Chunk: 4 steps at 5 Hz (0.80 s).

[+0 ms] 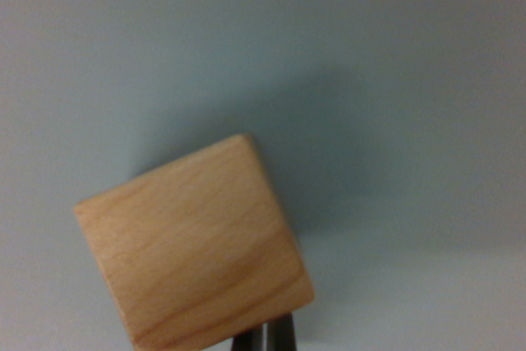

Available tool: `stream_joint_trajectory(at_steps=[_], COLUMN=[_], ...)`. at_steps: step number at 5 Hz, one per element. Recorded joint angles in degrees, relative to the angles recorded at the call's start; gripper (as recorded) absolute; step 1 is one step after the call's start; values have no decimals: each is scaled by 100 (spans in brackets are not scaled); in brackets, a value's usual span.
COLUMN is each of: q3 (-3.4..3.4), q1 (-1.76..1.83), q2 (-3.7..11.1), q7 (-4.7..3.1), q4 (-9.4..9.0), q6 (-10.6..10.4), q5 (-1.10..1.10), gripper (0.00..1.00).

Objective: Push wooden cube

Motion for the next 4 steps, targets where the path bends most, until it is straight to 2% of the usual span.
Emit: stream_joint_trajectory(at_steps=[1, 4], q3=[8, 14], q1=[1, 2], q2=[88, 146], q7=[4, 6], q4=[133, 221], q6=[46, 76], q5=[13, 21], gripper=[100, 100])
